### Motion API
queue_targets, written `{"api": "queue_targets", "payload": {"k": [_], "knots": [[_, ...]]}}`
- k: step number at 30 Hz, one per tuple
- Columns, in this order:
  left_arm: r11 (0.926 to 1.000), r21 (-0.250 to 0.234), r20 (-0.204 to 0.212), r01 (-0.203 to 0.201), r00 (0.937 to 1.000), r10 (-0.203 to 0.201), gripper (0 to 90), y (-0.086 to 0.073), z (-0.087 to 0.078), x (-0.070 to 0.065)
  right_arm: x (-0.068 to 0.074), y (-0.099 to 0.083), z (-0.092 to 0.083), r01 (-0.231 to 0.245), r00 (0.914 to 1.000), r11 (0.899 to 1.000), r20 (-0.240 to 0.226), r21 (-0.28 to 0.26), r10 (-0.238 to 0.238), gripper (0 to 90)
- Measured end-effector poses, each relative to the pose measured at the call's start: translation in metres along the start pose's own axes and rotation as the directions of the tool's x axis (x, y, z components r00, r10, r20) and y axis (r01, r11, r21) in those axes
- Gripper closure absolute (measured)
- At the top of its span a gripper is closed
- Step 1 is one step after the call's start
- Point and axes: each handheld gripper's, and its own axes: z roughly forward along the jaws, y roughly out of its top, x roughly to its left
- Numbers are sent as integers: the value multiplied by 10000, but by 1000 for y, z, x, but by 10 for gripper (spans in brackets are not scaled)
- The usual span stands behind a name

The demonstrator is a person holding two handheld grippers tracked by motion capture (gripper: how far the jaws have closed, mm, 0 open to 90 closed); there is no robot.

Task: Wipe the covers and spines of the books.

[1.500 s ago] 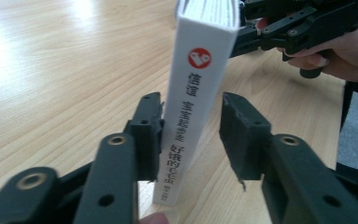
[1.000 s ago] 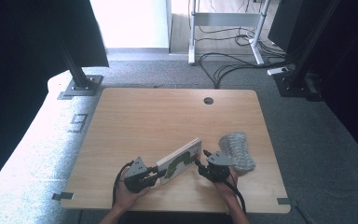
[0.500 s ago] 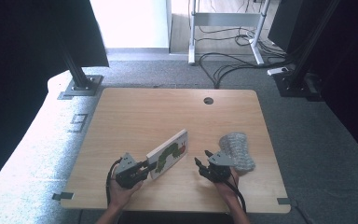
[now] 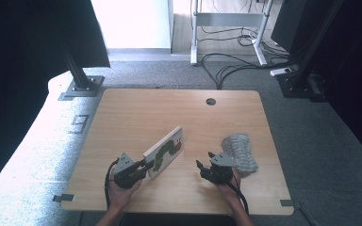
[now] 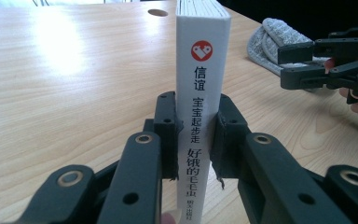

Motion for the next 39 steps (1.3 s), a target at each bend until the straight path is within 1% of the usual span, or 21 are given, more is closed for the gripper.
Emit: {"api": "queue_targets", "payload": {"k": [5, 9, 13, 19, 21, 22, 23, 24, 28, 32, 34, 37, 39], "knots": [[9998, 55, -57, -192, 9998, 192, 746, -1, 3, -8, 2, 1, 1, -29, 10000, 10000, -66, 82, 29, 369], [9994, 144, -3, -321, 9995, 321, 745, -3, 6, -13, 4, 2, 2, -69, 9998, 10000, -163, 59, 70, 357], [9987, 221, 6, -460, 9989, 460, 742, -5, 9, -19, 7, 9, 2, -386, 9981, 9992, -484, -77, 382, 335], [9963, 378, -25, -775, 9970, 777, 737, -6, 13, -30, 16, 23, 0, -642, 9955, 9975, -718, -299, 619, 324], [9957, 433, -24, -822, 9966, 824, 733, -6, 14, -32, 18, 28, 0, -959, 9916, 9948, -902, -337, 925, 322], [9953, 470, -23, -845, 9964, 847, 731, -7, 15, -34, 19, 30, 1, -1157, 9884, 9926, -1028, -362, 1114, 322], [9951, 512, -6, -843, 9964, 845, 729, -7, 16, -35, 20, 34, 2, -1417, 9835, 9892, -1188, -376, 1364, 322], [9951, 512, -9, -842, 9964, 844, 728, -7, 16, -36, 22, 37, 3, -1545, 9809, 9873, -1253, -363, 1488, 322], [9953, 521, 86, -815, 9967, 812, 725, -7, 17, -38, 30, 49, 6, -1551, 9801, 9872, -1309, -378, 1490, 305], [9943, 556, 152, -914, 9958, 907, 717, -7, 18, -43, 37, 60, 8, -1866, 9711, 9818, -1582, -368, 1786, 299], [9934, 572, 171, -996, 9950, 988, 711, -7, 18, -46, 39, 65, 10, -2103, 9638, 9772, -1737, -300, 2022, 299], [9921, 601, 188, -1100, 9939, 1090, 706, -6, 19, -49, 42, 70, 13, -2409, 9549, 9702, -1847, -249, 2324, 301], [9918, 598, 157, -1134, 9935, 1126, 704, -6, 19, -50, 43, 74, 15, -2525, 9513, 9675, -1857, -120, 2459, 302]]}}
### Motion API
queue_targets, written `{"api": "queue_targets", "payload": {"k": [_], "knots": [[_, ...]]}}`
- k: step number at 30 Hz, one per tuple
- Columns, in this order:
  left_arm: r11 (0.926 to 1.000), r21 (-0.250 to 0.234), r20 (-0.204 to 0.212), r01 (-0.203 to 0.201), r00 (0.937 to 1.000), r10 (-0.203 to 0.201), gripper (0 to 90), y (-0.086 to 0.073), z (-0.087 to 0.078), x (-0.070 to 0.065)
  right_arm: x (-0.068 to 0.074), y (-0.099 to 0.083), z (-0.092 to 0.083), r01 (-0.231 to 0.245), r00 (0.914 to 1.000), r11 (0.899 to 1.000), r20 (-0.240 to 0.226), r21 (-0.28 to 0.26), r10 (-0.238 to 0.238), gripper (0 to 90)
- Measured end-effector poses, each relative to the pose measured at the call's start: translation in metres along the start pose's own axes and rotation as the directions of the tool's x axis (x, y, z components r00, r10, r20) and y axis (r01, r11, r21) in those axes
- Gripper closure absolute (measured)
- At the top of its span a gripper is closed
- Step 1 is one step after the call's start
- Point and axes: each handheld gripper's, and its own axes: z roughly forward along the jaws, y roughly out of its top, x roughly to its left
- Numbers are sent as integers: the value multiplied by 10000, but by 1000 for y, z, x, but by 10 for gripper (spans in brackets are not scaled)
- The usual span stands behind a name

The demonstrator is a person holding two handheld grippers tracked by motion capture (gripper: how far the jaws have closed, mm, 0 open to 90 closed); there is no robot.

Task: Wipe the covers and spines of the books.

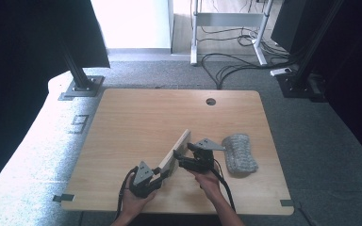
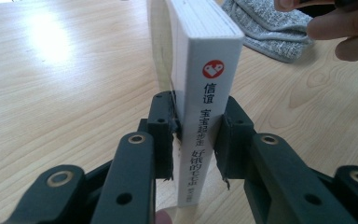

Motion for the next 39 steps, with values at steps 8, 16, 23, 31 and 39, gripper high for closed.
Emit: {"api": "queue_targets", "payload": {"k": [8, 16, 23, 31, 39], "knots": [[9998, 24, 252, -199, 9995, 198, 677, 2, 3, -7, 1, 8, 1, -561, 9980, 9982, -293, 221, 568, 298], [9977, 4, 140, -678, 9976, 677, 644, 4, 8, -22, 10, 13, 9, -254, 9990, 9953, 387, 930, 219, 304], [9982, 13, 1005, -603, 9931, 599, 581, 5, 9, -23, 25, 28, 21, 231, 9865, 9738, 1530, 2261, -589, 410], [9986, -279, 1954, -441, 9795, 487, 471, 2, 6, -18, 23, 30, 21, 456, 9849, 9718, 1523, 2315, -825, 570], [9983, -531, 2544, 242, 9670, -99, 443, 0, 0, 4, 19, 35, 17, 936, 9753, 9630, 1713, 2528, -1398, 678]]}}
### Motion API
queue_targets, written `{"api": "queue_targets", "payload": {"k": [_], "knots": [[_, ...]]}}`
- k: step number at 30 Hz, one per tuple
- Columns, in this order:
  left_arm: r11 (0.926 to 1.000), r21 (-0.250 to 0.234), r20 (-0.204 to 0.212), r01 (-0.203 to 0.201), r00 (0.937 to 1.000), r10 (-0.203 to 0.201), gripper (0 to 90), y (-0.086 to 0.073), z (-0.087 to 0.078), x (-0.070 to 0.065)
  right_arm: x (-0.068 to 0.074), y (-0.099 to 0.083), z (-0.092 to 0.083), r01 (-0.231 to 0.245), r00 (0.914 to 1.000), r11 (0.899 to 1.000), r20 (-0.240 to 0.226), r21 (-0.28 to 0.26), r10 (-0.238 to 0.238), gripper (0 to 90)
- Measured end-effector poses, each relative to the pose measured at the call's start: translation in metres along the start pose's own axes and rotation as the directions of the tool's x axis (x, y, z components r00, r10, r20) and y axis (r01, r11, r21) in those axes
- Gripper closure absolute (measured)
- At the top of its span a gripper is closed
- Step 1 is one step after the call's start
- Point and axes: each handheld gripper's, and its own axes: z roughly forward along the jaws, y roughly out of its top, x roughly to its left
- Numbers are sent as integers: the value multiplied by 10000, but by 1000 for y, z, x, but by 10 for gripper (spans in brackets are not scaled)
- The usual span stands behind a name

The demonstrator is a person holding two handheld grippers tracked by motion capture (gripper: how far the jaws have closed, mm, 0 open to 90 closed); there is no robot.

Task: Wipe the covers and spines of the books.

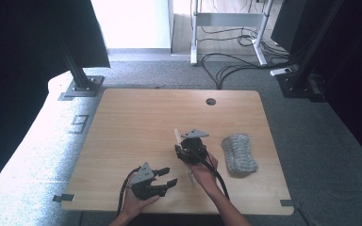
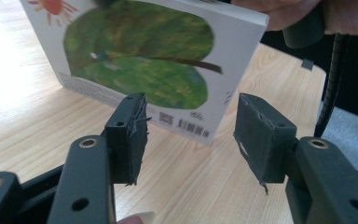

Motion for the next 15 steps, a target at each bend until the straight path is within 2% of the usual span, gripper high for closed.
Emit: {"api": "queue_targets", "payload": {"k": [4, 6, 9, 11, 15], "knots": [[9998, -29, -144, 196, 9997, -197, 443, 0, -3, 6, -5, 1, -3, 161, 9990, 9999, 407, -57, -159, 742], [9994, -78, -206, 347, 9992, -349, 444, 0, -4, 9, -9, 1, -5, 161, 9989, 9999, 432, -35, -160, 762], [9985, -194, -391, 509, 9979, -517, 458, -1, -6, 13, -16, 2, -6, 122, 9999, 9999, -50, 84, -121, 771], [9982, -263, -515, 533, 9972, -546, 461, -2, -7, 14, -18, 2, -7, 220, 9996, 9997, -201, 95, -218, 772], [9975, -328, -656, 631, 9957, -652, 462, -2, -9, 19, -17, 1, -8, 653, 9964, 9978, -543, 70, -648, 774]]}}
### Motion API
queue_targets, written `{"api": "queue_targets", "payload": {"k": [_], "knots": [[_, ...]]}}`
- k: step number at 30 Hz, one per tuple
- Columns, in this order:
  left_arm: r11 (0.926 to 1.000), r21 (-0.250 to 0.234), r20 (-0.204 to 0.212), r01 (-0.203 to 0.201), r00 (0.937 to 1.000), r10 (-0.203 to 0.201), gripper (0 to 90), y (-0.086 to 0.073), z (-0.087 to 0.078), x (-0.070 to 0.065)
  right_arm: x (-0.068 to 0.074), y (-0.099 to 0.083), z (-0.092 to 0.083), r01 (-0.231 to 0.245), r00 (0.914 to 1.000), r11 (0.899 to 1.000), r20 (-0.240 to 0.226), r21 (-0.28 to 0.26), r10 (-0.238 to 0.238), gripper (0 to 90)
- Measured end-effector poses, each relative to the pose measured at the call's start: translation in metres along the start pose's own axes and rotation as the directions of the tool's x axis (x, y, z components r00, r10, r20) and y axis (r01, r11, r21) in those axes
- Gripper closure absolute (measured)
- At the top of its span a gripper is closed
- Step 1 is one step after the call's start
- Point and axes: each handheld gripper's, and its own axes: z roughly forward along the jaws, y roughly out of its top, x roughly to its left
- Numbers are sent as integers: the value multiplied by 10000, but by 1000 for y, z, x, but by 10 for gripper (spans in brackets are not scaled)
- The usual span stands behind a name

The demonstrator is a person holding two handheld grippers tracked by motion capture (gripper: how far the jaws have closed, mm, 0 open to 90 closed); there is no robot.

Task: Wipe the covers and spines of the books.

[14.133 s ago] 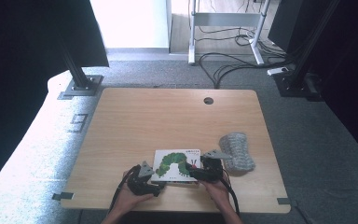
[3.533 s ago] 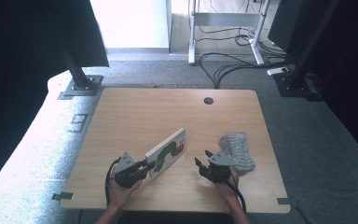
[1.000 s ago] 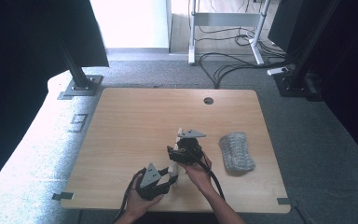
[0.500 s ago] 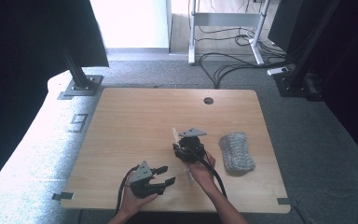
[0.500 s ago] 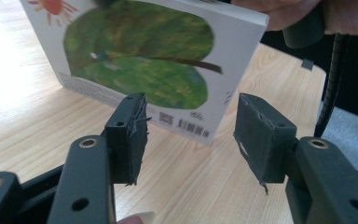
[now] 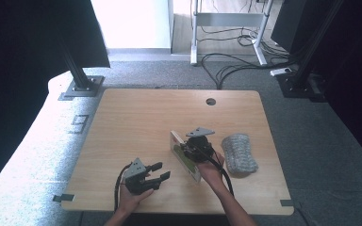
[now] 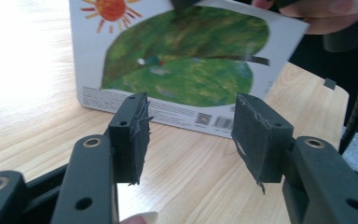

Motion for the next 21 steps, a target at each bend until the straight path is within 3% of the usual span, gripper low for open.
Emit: {"api": "queue_targets", "payload": {"k": [6, 9, 14, 21], "knots": [[9998, 134, -179, -134, 9997, 137, 437, -1, 0, 7, 7, -2, -5, 850, 9934, 9964, -768, -64, -852, 775], [9998, 161, -343, -153, 9993, 158, 400, -1, 0, 11, 10, -3, -9, 1182, 9834, 9927, -1360, -254, -1205, 775], [9999, 57, -684, -127, 9976, 131, 351, -1, -4, 20, 13, -4, -12, 1670, 9671, 9852, -1884, -376, -1711, 775], [9996, 256, -521, -74, 9986, 87, 291, -1, -5, 29, 17, -9, -12, 2141, 9446, 9762, -2473, -345, -2159, 775]]}}
